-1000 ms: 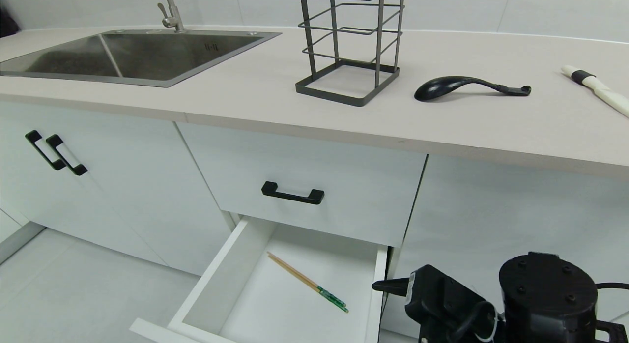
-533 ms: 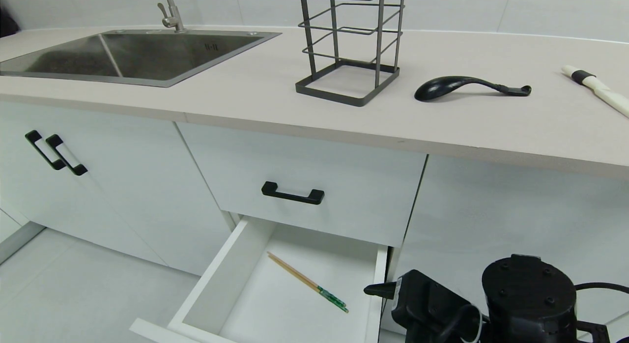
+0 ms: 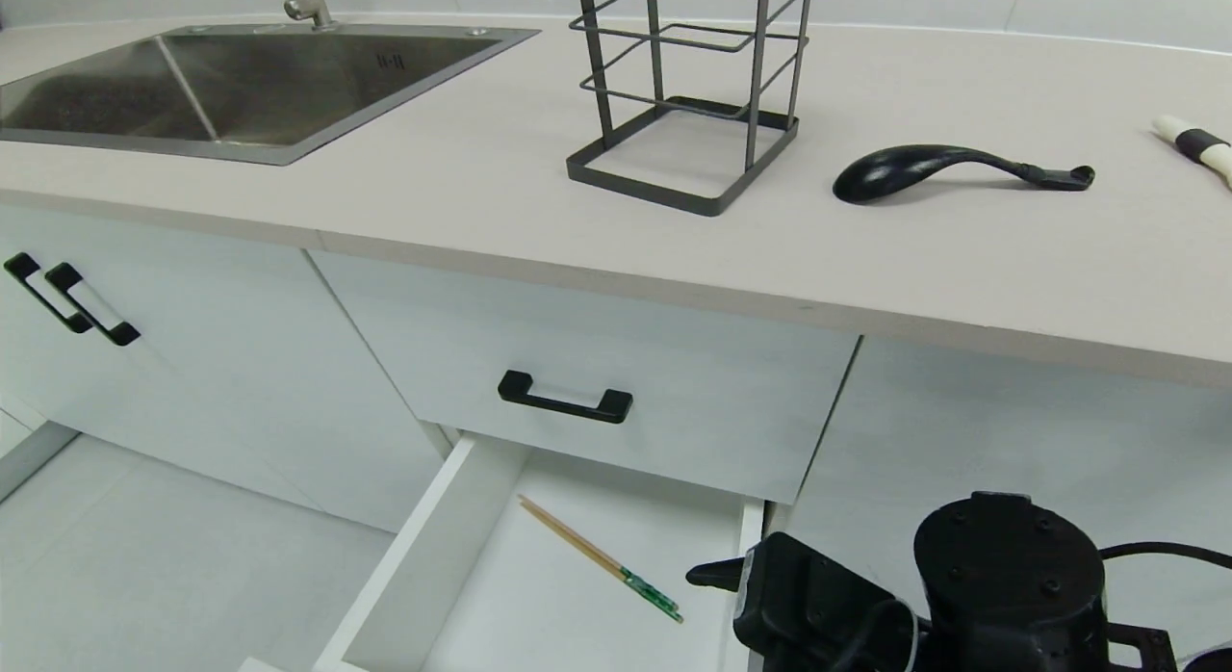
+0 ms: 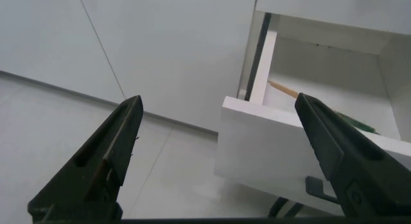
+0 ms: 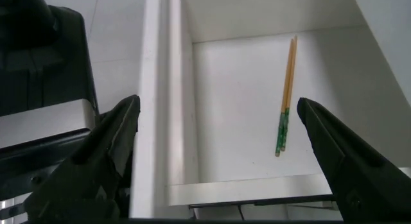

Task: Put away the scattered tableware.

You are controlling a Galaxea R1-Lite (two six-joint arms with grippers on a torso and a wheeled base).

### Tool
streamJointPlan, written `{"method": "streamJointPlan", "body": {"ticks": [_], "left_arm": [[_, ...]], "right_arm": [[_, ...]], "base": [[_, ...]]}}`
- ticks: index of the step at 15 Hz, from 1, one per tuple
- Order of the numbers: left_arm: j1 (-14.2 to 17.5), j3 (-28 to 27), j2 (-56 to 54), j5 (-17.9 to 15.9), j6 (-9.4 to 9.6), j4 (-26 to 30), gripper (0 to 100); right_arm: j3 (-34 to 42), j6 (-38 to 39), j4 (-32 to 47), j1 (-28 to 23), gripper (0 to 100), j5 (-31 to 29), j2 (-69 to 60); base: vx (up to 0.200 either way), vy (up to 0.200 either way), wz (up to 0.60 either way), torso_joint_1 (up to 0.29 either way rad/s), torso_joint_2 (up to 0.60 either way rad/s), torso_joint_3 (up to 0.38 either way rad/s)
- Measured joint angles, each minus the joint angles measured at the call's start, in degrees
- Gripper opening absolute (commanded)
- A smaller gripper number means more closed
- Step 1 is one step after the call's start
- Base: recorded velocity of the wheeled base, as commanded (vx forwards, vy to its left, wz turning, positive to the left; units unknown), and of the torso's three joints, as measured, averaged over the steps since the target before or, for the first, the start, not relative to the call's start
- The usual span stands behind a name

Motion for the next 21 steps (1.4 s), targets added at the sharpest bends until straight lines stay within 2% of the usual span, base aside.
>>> {"method": "streamJointPlan", "body": {"ticks": [4, 9, 17, 21], "left_arm": [[0.0, -0.1, 0.0, 0.0, 0.00, -0.1, 100], [0.0, 0.0, 0.0, 0.0, -0.01, 0.0, 100], [0.0, 0.0, 0.0, 0.0, -0.01, 0.0, 100], [0.0, 0.0, 0.0, 0.0, -0.01, 0.0, 100]], "right_arm": [[-1.4, 0.1, 0.7, 1.5, 100, 0.0, -0.5], [-2.8, 0.2, 5.8, 2.1, 100, 0.2, -1.0], [-18.7, 0.1, 29.4, 2.0, 100, 0.6, -1.4], [-20.4, 0.0, 30.6, 0.5, 100, 1.0, -1.2]], "base": [[0.000, 0.000, 0.00, 0.207, -0.66, -0.206], [0.000, 0.000, 0.00, 0.164, -0.49, -0.217], [0.000, 0.000, 0.00, 0.317, -0.50, -0.239], [0.000, 0.000, 0.00, 0.283, -0.53, -0.260]]}}
